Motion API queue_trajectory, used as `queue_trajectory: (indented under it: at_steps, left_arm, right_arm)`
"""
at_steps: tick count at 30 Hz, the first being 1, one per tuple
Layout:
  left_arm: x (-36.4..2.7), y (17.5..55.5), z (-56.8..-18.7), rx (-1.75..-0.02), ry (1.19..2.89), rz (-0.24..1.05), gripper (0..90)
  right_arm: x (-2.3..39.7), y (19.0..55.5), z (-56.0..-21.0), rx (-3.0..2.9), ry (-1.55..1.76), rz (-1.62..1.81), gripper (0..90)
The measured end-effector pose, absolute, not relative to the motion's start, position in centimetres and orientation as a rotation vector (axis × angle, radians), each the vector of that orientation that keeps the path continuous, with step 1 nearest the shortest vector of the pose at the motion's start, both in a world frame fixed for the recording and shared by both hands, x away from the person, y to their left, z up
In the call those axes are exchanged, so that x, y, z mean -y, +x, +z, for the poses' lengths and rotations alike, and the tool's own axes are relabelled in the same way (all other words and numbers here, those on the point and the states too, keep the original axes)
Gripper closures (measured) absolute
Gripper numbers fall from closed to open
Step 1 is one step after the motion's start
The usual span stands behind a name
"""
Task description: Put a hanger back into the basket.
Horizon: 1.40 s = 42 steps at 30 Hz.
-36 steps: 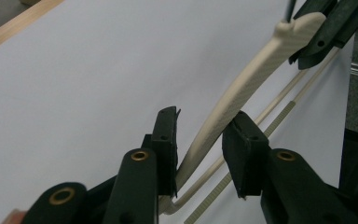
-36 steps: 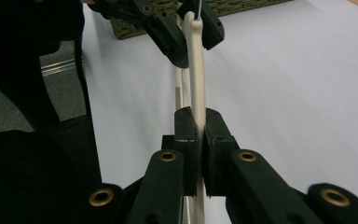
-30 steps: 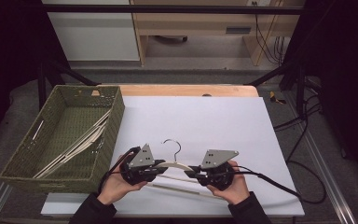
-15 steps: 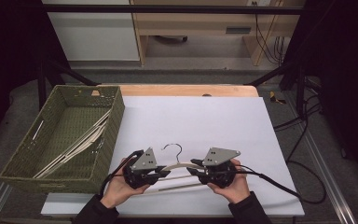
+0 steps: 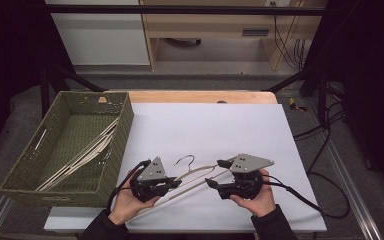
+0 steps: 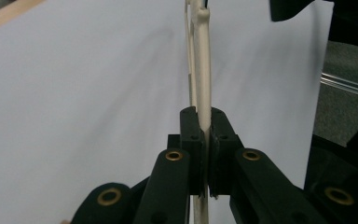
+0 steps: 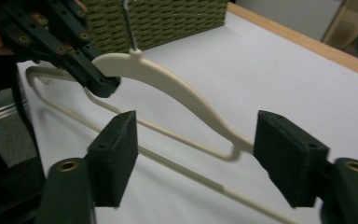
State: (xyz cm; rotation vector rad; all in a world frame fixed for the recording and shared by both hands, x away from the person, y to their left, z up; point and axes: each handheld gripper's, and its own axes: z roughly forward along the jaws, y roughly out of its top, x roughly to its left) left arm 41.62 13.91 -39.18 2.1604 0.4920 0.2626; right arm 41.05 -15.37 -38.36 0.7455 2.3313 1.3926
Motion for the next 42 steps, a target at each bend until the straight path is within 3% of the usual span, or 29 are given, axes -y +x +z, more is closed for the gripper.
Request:
queue_trajectory:
  at_steps: [1, 7, 13, 28, 42]
  left_arm:
    - [-14.1, 41.7, -39.0, -0.502, 2.156, 0.266, 86.8]
    - [-15.1, 41.6, -38.1, -0.544, 2.115, 0.316, 86.8]
    - [-15.8, 41.5, -37.0, -0.569, 2.082, 0.345, 86.8]
    - [-18.4, 40.7, -30.1, -0.542, 2.003, 0.450, 86.8]
    - [-23.9, 42.9, -24.9, -0.601, 1.984, 0.567, 86.7]
  right_arm:
    - [16.2, 41.2, -38.3, -2.299, 0.789, 1.415, 22.9]
    - [18.9, 41.3, -38.2, -2.203, 0.904, 1.473, 12.5]
    - [20.8, 41.1, -38.4, -2.143, 0.970, 1.466, 8.0]
    - [22.9, 40.9, -39.1, -2.085, 1.050, 1.468, 6.7]
    - [22.7, 41.0, -39.3, -2.093, 1.048, 1.457, 6.2]
